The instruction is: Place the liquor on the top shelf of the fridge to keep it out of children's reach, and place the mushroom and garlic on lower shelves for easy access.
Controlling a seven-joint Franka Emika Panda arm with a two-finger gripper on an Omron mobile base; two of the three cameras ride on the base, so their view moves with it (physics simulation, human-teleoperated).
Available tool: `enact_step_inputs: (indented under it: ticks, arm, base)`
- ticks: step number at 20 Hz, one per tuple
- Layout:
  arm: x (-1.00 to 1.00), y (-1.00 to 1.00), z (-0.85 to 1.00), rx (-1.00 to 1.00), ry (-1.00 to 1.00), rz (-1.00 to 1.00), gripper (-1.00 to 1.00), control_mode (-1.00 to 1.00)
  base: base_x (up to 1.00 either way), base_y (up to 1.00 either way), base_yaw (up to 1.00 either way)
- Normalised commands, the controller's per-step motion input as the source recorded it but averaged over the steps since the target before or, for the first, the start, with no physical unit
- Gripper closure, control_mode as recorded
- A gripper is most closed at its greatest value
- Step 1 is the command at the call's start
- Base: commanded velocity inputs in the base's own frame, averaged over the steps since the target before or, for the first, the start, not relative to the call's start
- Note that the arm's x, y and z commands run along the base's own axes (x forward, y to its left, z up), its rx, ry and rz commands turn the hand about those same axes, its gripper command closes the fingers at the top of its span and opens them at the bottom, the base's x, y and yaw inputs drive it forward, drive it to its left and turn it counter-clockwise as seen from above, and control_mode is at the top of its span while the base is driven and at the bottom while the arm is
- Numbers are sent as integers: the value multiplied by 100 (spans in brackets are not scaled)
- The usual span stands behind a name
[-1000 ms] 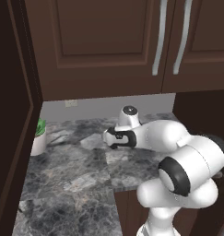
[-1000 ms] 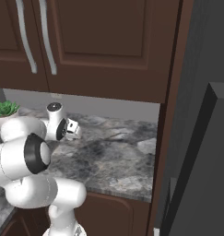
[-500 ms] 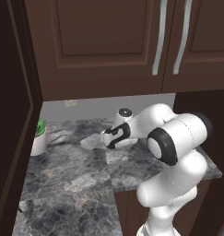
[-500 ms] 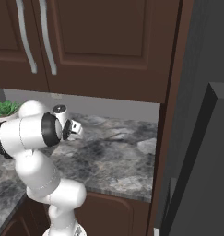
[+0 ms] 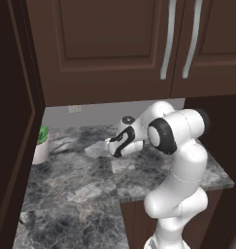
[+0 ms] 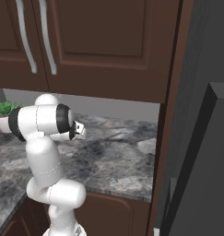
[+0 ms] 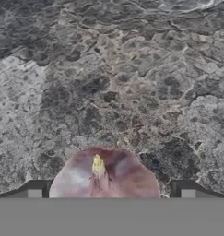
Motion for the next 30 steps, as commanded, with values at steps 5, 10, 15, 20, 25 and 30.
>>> enact_step_inputs:
  ticks: [5,10,15,20,25,30]
  arm:
    - [17,3,-32,-2,8,-2,100,-100]
    - [-38,1,-4,0,1,1,100,-100]
    - [-100,-14,66,0,-5,8,100,-100]
    - [-100,-47,97,0,-7,4,100,-100]
    - [-100,-62,95,0,-14,0,100,-100]
    - [-100,-65,89,3,-29,0,100,-100]
  base:
    - [0,0,0]
    - [0,0,0]
    - [0,0,0]
    - [0,0,0]
    - [0,0,0]
    - [0,0,0]
